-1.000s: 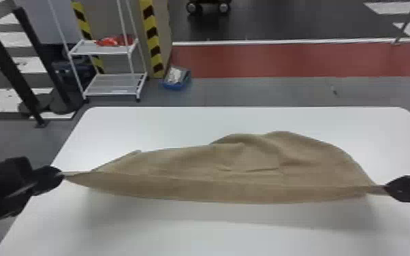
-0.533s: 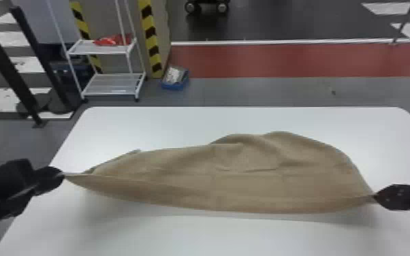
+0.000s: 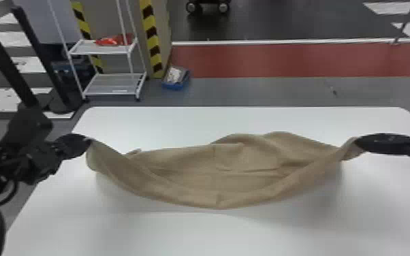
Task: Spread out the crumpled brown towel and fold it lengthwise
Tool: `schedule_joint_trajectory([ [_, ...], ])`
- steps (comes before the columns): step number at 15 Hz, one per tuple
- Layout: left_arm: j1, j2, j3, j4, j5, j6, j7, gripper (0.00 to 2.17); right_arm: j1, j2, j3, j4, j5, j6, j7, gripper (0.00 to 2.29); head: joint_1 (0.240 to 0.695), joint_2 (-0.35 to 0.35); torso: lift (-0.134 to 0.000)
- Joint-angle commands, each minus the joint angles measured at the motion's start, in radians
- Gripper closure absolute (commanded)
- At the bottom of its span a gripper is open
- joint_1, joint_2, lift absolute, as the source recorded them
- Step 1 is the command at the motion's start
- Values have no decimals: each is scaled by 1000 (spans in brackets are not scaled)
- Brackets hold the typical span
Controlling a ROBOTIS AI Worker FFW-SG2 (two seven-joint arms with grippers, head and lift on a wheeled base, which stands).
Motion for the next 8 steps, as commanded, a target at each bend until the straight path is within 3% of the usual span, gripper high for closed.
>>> schedule_joint_trajectory([
  [1,-142,-37,-70,75,14,118,4,2142,-82,40,37,43,-12,29,-54,2256,695,79,-123],
  [3,-286,-54,-140,179,3,167,36,2142,-185,63,72,135,11,54,-139,2256,695,70,-123],
  [6,-533,-75,-214,416,-24,177,89,2142,-331,66,100,284,34,54,-264,2256,656,55,-123],
  [7,-628,-75,-236,512,-27,177,117,2142,-380,65,109,328,45,57,-290,2256,597,31,-123],
  [8,-723,-75,-257,607,-27,177,135,2142,-429,62,118,369,64,57,-316,2256,575,25,-123],
])
